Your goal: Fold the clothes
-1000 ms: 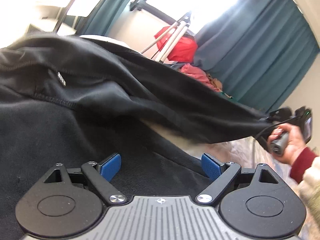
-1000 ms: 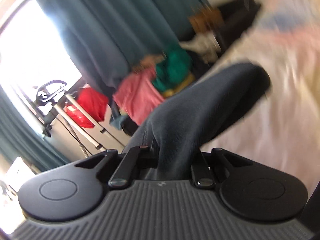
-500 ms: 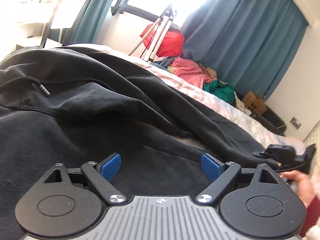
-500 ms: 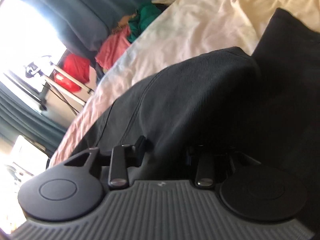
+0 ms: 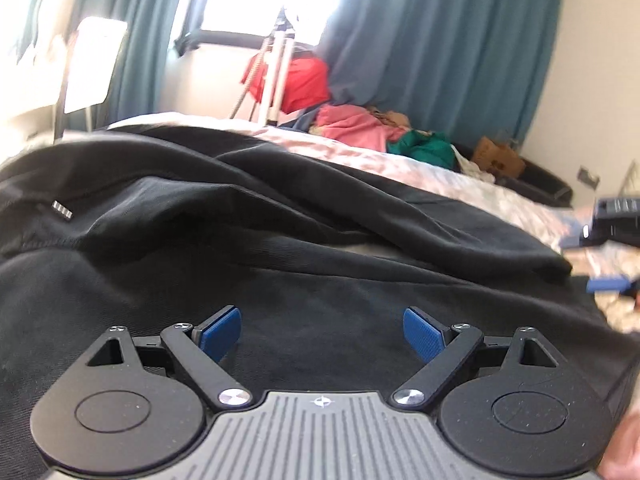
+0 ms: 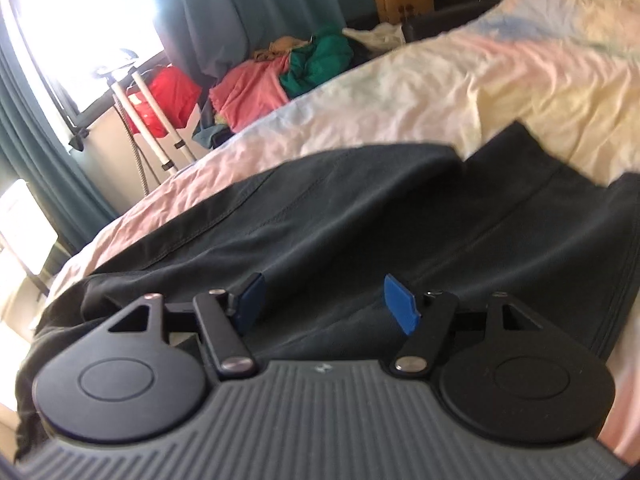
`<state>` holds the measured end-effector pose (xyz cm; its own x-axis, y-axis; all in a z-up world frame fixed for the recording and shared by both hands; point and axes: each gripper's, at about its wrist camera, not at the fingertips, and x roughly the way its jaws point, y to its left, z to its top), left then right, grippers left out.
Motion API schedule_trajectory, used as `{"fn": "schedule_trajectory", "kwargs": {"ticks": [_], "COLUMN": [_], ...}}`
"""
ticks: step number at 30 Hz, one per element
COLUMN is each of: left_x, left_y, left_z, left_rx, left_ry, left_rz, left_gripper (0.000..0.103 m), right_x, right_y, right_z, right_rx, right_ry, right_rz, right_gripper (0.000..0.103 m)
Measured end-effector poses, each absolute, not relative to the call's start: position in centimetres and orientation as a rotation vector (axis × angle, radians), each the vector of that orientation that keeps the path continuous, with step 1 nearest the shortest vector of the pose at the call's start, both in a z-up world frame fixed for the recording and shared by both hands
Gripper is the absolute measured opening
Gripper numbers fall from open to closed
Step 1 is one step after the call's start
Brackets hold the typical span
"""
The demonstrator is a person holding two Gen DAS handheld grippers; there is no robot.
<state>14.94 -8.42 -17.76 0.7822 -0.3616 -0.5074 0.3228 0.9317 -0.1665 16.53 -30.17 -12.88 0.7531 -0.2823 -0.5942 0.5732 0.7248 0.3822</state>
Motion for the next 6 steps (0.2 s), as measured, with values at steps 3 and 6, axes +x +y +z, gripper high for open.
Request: {"fn": "schedule_trajectory", "kwargs": {"ticks": [3, 6], "left_x": [14.0, 12.8], "left_y": [-10.2, -12.9], "left_z": [-17.7, -17.4], "left_rx": [0.019, 0.138], "left_ry": [0.532, 0.494], "left_rz": [-0.394, -0.507], "left_gripper": [0.090, 0.092], "right_x": [16.0, 15.3], "right_y": [-31.4, -33.2], "right_z": [-12.3, -12.2], "right_rx": [0.599, 0.649], "right_ry": [0.505, 0.479], "right_rz": [-0.519, -0.523], "right_gripper": [0.068, 0.069]}}
